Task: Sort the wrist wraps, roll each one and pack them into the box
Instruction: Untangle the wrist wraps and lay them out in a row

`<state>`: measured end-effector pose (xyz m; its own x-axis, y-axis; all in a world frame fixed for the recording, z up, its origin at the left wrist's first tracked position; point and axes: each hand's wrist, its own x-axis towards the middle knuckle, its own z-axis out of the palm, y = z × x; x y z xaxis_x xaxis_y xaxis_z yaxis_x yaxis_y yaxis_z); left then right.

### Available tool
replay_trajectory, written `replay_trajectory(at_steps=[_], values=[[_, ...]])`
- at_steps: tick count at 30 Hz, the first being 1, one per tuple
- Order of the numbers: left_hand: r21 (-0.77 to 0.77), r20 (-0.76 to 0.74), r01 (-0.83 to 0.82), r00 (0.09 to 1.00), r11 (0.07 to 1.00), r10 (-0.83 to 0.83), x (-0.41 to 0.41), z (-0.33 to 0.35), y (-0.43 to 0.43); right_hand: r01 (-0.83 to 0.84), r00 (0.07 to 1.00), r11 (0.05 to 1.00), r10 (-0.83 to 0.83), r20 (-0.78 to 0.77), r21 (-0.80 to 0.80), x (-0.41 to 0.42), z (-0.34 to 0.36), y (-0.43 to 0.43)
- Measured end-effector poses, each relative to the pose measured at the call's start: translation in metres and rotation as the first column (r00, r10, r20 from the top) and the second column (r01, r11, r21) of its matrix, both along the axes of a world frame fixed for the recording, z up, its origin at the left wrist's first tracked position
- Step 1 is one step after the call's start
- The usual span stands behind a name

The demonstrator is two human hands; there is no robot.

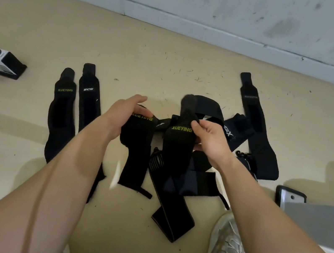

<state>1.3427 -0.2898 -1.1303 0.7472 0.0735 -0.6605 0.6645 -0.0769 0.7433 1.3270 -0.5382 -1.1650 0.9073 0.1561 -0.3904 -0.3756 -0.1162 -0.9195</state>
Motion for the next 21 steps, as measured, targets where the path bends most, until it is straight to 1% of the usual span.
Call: replay_trajectory(at_steps=[2,4,6,9,10,11,14,15,16,17,19,20,21], values=[[0.072,0.011,0.025,1.000,0.997,-0.026,-0.004,-0.006,0.008,0.014,0.999,0.999,-0.012,-0.052,0.034,0.001,-0.002,-0.008],[0.192,0.035,0.060,0.997,0.980,-0.068,-0.007,-0.012,0.011,0.028,0.996,0.998,-0.022,-0.092,0.057,0.002,-0.005,-0.013],[0.275,0.019,0.096,0.994,0.957,-0.106,-0.012,-0.018,0.011,0.056,0.993,0.996,-0.047,-0.110,0.076,0.002,-0.007,-0.016],[0.328,-0.046,0.211,0.977,0.921,-0.208,-0.021,-0.030,0.009,0.082,0.989,0.992,-0.070,-0.132,0.092,0.001,-0.011,-0.019],[0.337,-0.047,0.241,0.970,0.910,-0.239,-0.025,-0.034,0.006,0.088,0.987,0.992,-0.074,-0.142,0.095,0.000,-0.012,-0.019],[0.340,-0.028,0.254,0.965,0.906,-0.260,-0.027,-0.036,0.003,0.096,0.985,0.990,-0.080,-0.153,0.101,0.000,-0.012,-0.019],[0.310,0.115,0.208,0.960,0.928,-0.254,-0.030,-0.034,-0.008,0.165,0.968,0.976,-0.132,-0.215,0.145,0.001,-0.010,-0.016],[0.312,0.151,0.195,0.956,0.930,-0.251,-0.029,-0.030,-0.013,0.177,0.963,0.971,-0.137,-0.233,0.159,0.001,-0.008,-0.015],[0.347,0.176,0.189,0.949,0.919,-0.262,-0.028,-0.028,-0.018,0.173,0.961,0.969,-0.128,-0.245,0.173,0.001,-0.005,-0.013],[0.420,0.193,0.192,0.936,0.887,-0.295,-0.025,-0.028,-0.024,0.164,0.961,0.968,-0.114,-0.250,0.190,0.001,-0.001,-0.010],[0.604,0.181,0.238,0.888,0.760,-0.422,-0.022,-0.027,-0.038,0.152,0.964,0.960,-0.092,-0.248,0.234,0.002,0.006,-0.006],[0.651,0.155,0.271,0.867,0.709,-0.473,-0.022,-0.027,-0.044,0.147,0.966,0.954,-0.082,-0.243,0.262,0.003,0.009,-0.004],[0.663,0.139,0.301,0.850,0.686,-0.508,-0.021,-0.028,-0.050,0.138,0.969,0.949,-0.070,-0.236,0.283,0.004,0.013,-0.003]])
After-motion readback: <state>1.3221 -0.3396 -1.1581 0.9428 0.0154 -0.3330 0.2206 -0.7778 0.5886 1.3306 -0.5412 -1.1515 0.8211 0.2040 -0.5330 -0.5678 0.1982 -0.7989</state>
